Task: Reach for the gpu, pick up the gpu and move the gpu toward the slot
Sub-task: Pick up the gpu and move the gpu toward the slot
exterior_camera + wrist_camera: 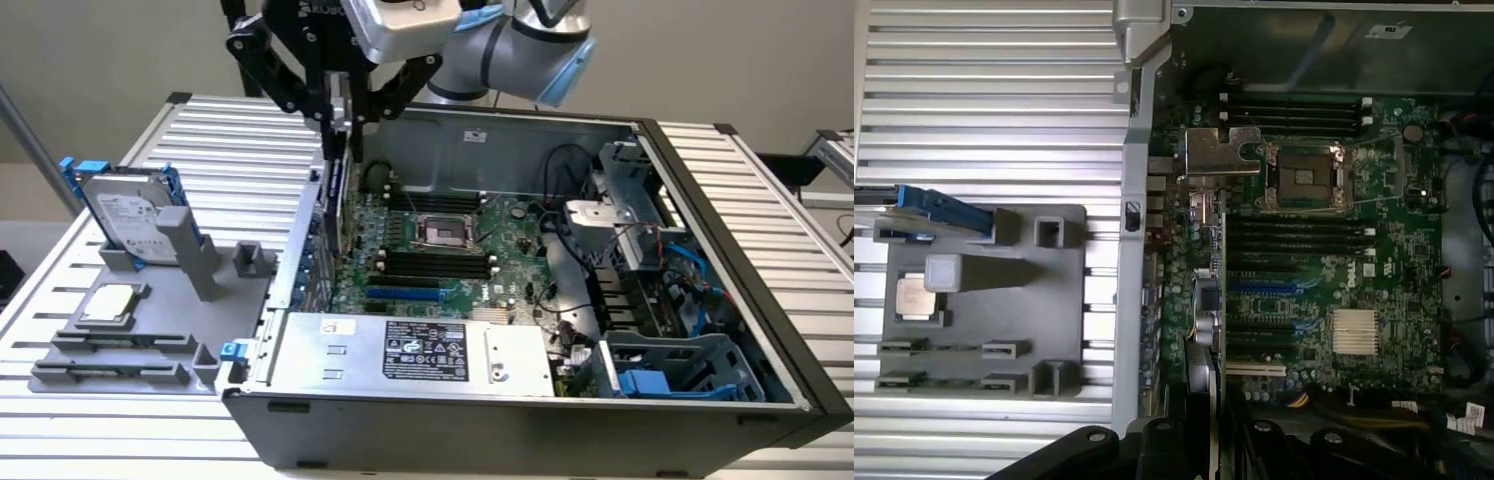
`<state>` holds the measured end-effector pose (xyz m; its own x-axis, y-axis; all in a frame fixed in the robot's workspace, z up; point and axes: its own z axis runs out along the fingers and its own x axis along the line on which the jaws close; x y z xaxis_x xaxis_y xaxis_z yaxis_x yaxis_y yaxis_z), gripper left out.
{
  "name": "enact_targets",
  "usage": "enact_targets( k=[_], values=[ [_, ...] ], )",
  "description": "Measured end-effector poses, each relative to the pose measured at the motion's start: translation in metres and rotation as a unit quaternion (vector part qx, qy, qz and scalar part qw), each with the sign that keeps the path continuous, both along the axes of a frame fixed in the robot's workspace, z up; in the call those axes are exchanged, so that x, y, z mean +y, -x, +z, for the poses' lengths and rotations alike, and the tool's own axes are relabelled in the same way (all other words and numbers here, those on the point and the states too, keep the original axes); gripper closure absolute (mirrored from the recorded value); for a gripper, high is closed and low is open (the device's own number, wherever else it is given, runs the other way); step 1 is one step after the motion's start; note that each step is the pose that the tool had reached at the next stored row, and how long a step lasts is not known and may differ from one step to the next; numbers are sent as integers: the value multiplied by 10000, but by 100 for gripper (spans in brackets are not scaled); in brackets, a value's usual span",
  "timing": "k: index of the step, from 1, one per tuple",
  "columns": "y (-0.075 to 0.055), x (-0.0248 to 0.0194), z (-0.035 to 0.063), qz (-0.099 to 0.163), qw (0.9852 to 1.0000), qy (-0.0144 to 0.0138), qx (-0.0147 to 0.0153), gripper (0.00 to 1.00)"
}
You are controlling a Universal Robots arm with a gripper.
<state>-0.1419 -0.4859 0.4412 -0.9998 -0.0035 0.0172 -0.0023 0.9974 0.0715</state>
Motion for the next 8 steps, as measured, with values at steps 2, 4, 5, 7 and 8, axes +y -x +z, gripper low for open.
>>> enact_targets(
  k=[2, 4, 5, 7, 8],
  values=[
    [-90, -4, 0, 0, 10000, 0, 26, 74],
    [-181, -6, -1, 0, 10000, 0, 52, 74],
    [-226, -6, -2, 0, 10000, 1, 65, 74],
    [-316, -6, -8, 0, 10000, 10, 85, 74],
    [-364, -7, -14, 0, 10000, 18, 93, 74]
  ],
)
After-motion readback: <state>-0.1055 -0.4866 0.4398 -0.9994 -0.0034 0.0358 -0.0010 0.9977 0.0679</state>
